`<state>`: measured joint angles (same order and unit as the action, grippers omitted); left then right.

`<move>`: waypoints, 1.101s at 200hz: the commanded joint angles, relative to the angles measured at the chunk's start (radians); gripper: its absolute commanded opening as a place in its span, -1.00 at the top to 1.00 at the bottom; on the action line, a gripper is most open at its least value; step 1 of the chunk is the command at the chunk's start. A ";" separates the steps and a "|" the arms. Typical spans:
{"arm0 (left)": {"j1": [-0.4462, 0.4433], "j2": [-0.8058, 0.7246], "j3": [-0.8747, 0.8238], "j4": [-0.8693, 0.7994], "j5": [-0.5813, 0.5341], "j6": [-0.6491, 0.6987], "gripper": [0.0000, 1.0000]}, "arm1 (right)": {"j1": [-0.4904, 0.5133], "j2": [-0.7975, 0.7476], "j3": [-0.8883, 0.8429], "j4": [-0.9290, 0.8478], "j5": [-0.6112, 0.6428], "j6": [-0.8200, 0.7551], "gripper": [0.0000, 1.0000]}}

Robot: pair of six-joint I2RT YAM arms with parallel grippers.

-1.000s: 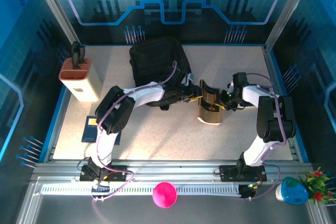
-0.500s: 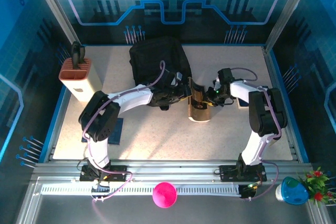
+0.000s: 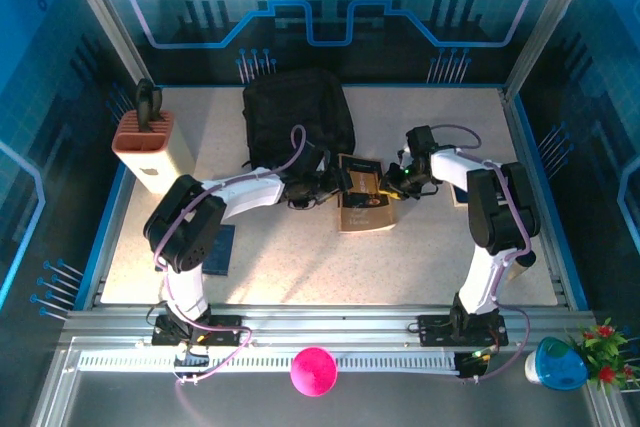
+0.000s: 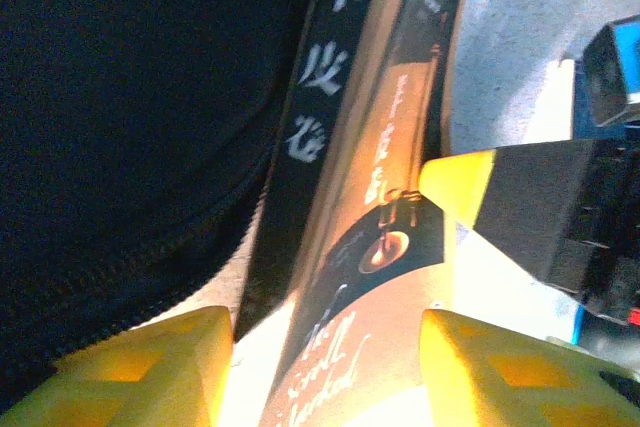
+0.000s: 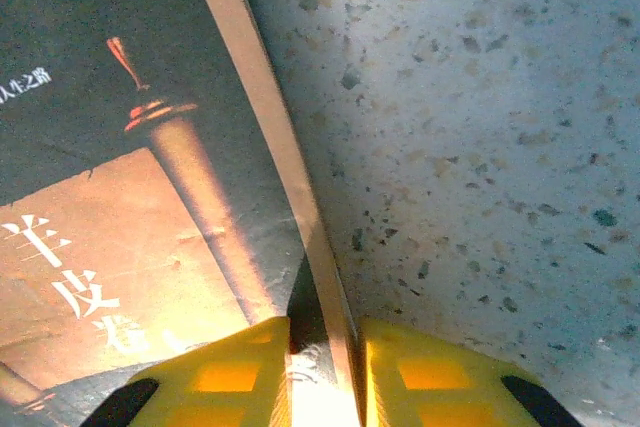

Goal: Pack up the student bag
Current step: Move the book to the center of the table, then pick up the book at the center of the table.

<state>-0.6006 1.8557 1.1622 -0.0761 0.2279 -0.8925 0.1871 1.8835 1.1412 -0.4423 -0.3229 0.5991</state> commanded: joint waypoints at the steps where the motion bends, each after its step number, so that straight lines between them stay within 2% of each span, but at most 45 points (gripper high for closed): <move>1: -0.006 -0.015 -0.028 -0.053 -0.050 0.000 -0.12 | 0.024 0.046 0.008 -0.026 0.018 0.009 0.56; 20: -0.010 -0.006 -0.031 -0.059 -0.056 -0.004 -0.21 | 0.025 0.052 0.011 -0.027 0.021 0.009 0.56; 39: -0.010 0.002 -0.032 -0.038 -0.041 0.000 -0.20 | 0.024 0.058 0.011 -0.026 0.021 0.010 0.56; 93: -0.020 0.031 -0.002 0.097 0.105 0.052 0.09 | 0.023 0.055 0.012 -0.021 0.012 0.008 0.57; 125: -0.038 0.025 0.008 0.134 0.153 0.101 0.16 | 0.016 0.041 -0.002 -0.002 -0.012 0.011 0.57; 158: -0.056 0.040 0.045 0.085 0.133 0.141 0.26 | 0.003 0.021 -0.031 0.035 -0.043 0.024 0.57; 200: -0.058 0.024 0.076 0.035 0.077 0.142 0.62 | -0.028 -0.060 -0.084 0.071 -0.045 0.055 0.51; 220: -0.059 -0.010 0.078 0.030 0.057 0.140 0.72 | -0.056 -0.134 -0.130 0.109 -0.054 0.084 0.39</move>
<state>-0.6403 1.8961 1.1984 -0.0574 0.2932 -0.7750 0.1612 1.8347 1.0668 -0.3569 -0.3565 0.6373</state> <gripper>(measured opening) 0.167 0.270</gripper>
